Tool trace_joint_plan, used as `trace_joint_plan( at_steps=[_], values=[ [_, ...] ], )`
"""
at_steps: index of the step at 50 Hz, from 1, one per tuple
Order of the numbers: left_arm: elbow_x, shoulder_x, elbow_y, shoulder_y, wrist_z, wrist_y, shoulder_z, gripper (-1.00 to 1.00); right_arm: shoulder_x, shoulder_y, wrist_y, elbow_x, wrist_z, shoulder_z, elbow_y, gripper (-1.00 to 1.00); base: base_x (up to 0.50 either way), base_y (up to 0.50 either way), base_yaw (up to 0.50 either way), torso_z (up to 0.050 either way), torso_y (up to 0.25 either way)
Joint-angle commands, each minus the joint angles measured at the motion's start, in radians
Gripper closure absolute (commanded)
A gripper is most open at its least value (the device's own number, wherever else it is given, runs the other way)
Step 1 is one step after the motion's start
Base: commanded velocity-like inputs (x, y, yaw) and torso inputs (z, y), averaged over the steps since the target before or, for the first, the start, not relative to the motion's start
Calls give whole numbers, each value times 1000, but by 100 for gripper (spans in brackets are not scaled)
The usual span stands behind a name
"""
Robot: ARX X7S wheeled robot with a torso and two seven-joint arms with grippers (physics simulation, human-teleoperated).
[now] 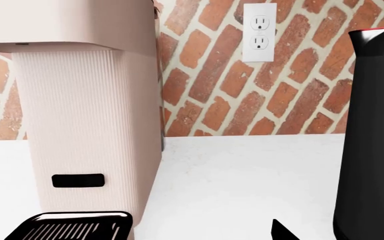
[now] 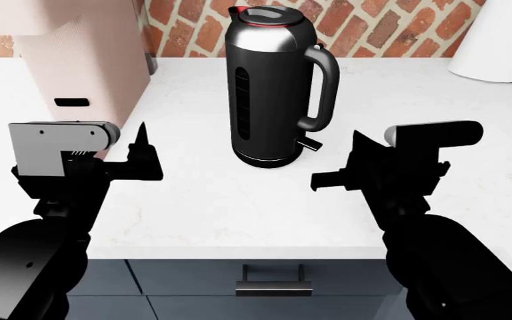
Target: Press down the lever to turn on the electric kettle.
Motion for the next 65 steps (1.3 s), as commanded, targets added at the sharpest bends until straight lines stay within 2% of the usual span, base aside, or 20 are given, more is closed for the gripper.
trace_joint_plan(
  at_steps=[1,65],
  values=[
    [-2,0,-8,-3,-2,7,6,-100,9,-24,-8,3,-15,-38,1,100,0,0,0,0,0],
    [-25,-8,-20,26,-16,31,4,-100,-26,80,-52,-10,-29,-158,201,100,0,0,0,0,0]
  ],
)
